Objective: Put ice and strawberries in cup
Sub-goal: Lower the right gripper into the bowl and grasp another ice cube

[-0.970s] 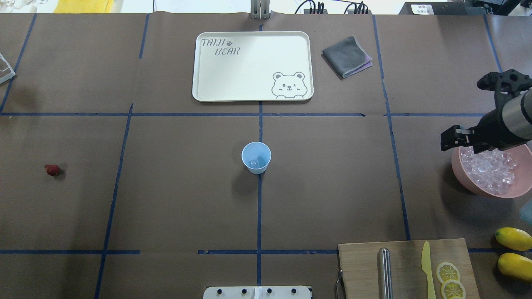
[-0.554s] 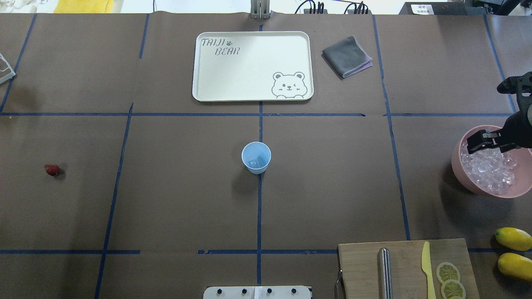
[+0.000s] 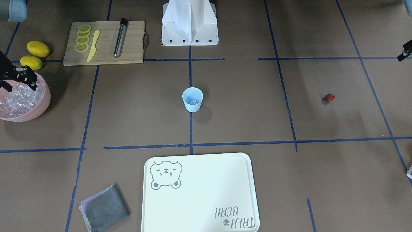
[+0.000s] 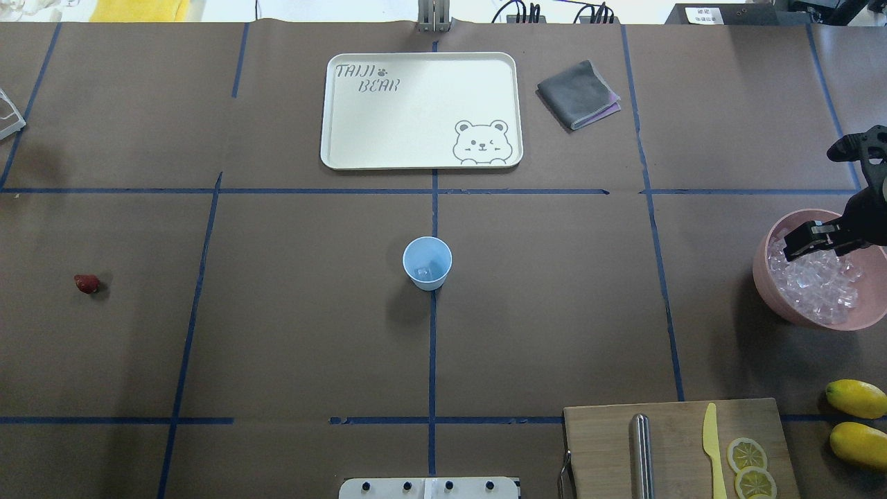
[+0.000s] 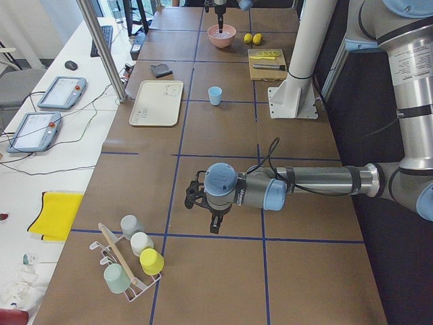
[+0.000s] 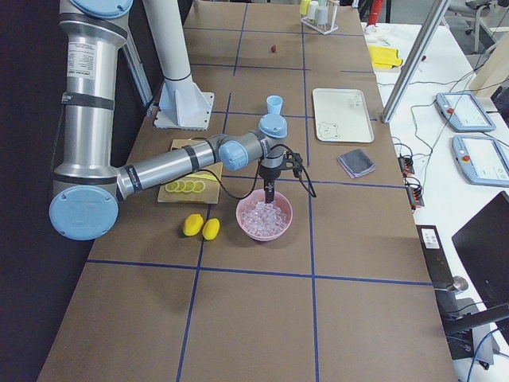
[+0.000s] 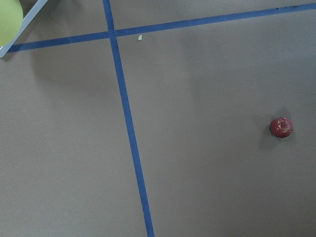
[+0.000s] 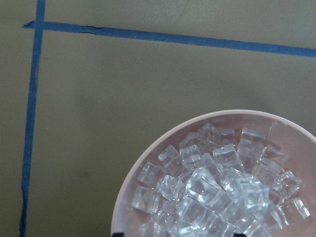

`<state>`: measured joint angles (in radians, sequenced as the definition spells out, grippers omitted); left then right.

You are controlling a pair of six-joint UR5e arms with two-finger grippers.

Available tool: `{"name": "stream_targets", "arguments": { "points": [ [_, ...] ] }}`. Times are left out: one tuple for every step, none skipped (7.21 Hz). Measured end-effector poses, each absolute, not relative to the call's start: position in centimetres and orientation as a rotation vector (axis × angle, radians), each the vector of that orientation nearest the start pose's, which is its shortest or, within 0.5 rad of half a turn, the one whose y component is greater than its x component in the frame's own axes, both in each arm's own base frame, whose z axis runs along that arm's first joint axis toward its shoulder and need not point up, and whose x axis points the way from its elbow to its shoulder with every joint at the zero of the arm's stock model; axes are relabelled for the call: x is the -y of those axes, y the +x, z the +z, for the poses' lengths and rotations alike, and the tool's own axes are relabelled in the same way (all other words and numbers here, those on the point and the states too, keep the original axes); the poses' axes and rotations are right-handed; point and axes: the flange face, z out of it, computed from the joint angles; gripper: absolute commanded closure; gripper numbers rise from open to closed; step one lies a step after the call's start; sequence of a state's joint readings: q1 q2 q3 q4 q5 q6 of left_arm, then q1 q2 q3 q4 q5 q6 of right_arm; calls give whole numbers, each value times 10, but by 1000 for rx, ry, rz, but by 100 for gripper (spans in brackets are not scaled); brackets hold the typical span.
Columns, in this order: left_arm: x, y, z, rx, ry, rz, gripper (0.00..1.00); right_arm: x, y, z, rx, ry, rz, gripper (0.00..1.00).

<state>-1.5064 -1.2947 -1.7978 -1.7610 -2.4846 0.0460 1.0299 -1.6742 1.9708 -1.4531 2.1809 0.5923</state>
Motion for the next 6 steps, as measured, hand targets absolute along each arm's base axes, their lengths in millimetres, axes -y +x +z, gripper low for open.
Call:
{"name": "stream_targets", "arguments": {
  "points": [
    [386,-30,637,-915,123,167,0,430,-170,512,720,3,-77,24],
    [386,-30,636,-915,124,167,0,430,-170,518,721,-11,-75,24],
    [387,-30,636,-915,125,168,0,431,-171,521,726,-22,-76,23],
    [387,-30,636,-915,125,168,0,431,-172,523,728,-28,-77,23],
    [387,-30,635,-915,128,169,0,431,-173,526,726,-35,-75,23],
    [387,-30,635,-915,133,171,0,432,-173,531,722,-44,-73,23]
  ]
}}
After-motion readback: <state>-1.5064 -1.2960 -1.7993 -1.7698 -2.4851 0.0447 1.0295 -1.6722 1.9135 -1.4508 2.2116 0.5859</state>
